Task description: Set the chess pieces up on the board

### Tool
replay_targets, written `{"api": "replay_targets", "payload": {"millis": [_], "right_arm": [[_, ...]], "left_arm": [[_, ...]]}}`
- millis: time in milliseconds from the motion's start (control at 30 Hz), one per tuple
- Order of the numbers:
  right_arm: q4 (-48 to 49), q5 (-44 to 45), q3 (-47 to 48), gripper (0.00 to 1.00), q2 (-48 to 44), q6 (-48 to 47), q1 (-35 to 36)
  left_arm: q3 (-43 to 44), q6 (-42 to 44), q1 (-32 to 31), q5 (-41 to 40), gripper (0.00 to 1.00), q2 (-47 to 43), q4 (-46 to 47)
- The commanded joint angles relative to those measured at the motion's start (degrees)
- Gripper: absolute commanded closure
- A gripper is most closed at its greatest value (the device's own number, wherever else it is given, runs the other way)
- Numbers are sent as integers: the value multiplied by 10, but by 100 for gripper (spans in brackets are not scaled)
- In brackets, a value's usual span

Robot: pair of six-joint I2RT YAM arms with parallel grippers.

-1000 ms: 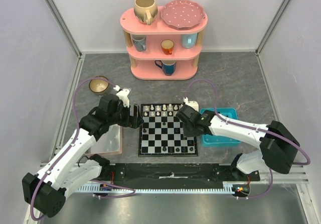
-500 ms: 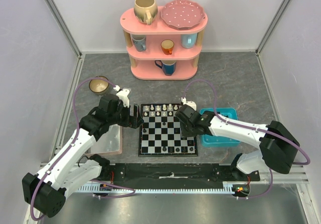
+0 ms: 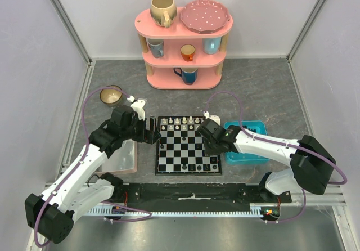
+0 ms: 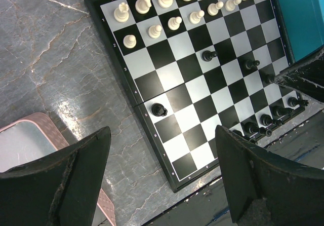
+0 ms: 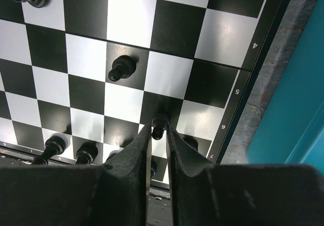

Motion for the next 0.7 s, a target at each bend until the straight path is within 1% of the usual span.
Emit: {"api": "replay_targets", "payload": {"millis": [0, 133, 267, 433, 667], "right_arm": [[10, 1, 3, 78, 4, -5, -1], [10, 0, 1, 83, 1, -6, -1], [5, -8, 1, 84, -6, -11, 0], [-14, -26, 8, 85, -15, -23, 7], [-40, -29, 20, 85, -12, -27, 29]], "left_arm": [[1, 18, -3, 9, 11, -1, 18], [0, 18, -3, 9, 11, -2, 18], [1, 18, -3, 10, 11, -1, 18], [1, 18, -3, 10, 11, -1, 17], [1, 18, -3, 10, 11, -2, 18]]}}
